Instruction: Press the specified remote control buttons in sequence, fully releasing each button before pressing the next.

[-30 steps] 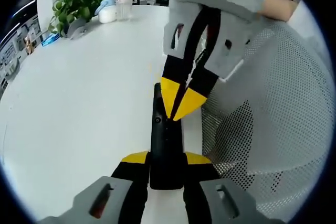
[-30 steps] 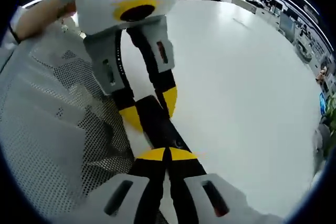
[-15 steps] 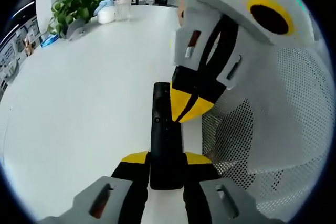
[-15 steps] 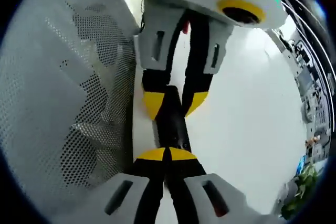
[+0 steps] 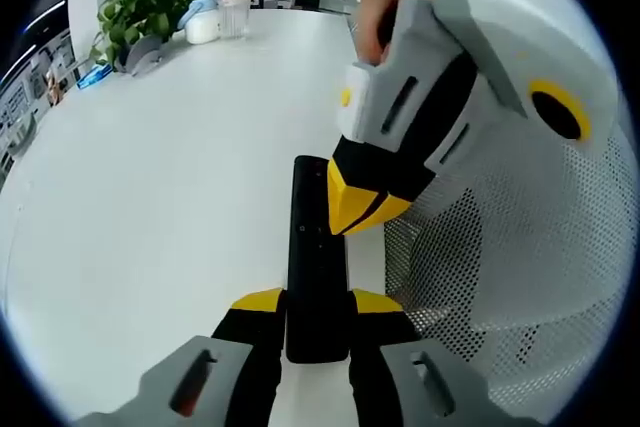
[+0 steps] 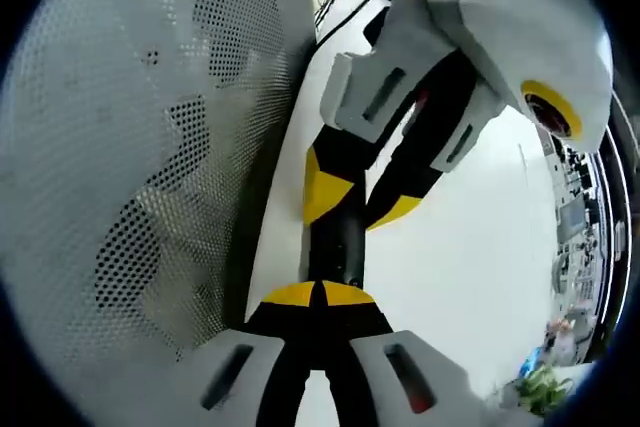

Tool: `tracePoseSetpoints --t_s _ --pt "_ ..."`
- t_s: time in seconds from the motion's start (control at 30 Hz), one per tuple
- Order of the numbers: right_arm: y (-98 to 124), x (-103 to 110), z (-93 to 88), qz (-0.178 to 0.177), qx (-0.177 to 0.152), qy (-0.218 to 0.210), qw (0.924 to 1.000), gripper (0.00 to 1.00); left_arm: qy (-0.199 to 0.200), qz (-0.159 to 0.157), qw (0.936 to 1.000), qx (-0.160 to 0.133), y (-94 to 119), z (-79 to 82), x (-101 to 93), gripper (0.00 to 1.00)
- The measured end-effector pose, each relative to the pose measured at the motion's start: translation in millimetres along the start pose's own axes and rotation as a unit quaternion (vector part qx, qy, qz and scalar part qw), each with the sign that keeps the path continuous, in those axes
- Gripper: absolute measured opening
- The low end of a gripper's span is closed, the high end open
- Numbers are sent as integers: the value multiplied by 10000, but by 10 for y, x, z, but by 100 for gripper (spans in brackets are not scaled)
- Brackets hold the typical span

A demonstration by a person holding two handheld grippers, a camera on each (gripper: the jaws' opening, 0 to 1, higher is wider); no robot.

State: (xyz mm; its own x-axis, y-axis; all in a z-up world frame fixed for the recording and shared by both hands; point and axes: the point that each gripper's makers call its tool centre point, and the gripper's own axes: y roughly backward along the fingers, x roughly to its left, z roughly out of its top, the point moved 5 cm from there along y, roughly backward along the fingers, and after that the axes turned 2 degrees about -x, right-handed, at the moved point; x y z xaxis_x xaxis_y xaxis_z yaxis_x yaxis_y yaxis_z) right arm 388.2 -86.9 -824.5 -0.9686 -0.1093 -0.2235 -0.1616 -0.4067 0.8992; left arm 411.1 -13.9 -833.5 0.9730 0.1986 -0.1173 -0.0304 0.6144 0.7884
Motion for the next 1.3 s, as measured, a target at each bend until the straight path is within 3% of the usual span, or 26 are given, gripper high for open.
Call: tracePoseSetpoints --t_s 0.03,0.1,0.17,0.27,0.57,0.73,0.87,1.03,1.2,1.3 --pt "13 -35 -16 123 -165 -711 9973 0 -14 3 10000 0 -2 1 -1 18" --pt "36 -98 -51 217 -341 -1457 9885 0 -18 6 10000 -3 -4 0 -2 18" --pt "85 -186 -54 -9 -474 -1624 9856 0 -47 8 10000 4 -5 3 -5 18" --pt "121 -251 -53 -81 -666 -2200 9732 0 -138 0 9999 23 -7 4 -11 18" --pt "25 -140 -76 81 -301 -1719 9846 0 -268 -10 9996 7 -11 6 -19 19" --pt "32 -142 -66 81 -353 -1725 9843 0 -292 -22 9996 0 -15 3 -16 19" --pt "24 -130 -45 -33 -232 -1008 9946 0 -336 -27 9994 -14 -19 8 -18 19" --pt "24 -134 -48 -34 -235 -1126 9934 0 -326 -34 9995 -27 -18 9 -17 19" --pt "17 -100 -11 -158 -26 -194 9997 0 -311 -39 9995 -19 -21 12 -17 19" --pt "9 -88 3 -160 53 29 9999 0 -317 -40 9995 0 -21 14 -17 19"
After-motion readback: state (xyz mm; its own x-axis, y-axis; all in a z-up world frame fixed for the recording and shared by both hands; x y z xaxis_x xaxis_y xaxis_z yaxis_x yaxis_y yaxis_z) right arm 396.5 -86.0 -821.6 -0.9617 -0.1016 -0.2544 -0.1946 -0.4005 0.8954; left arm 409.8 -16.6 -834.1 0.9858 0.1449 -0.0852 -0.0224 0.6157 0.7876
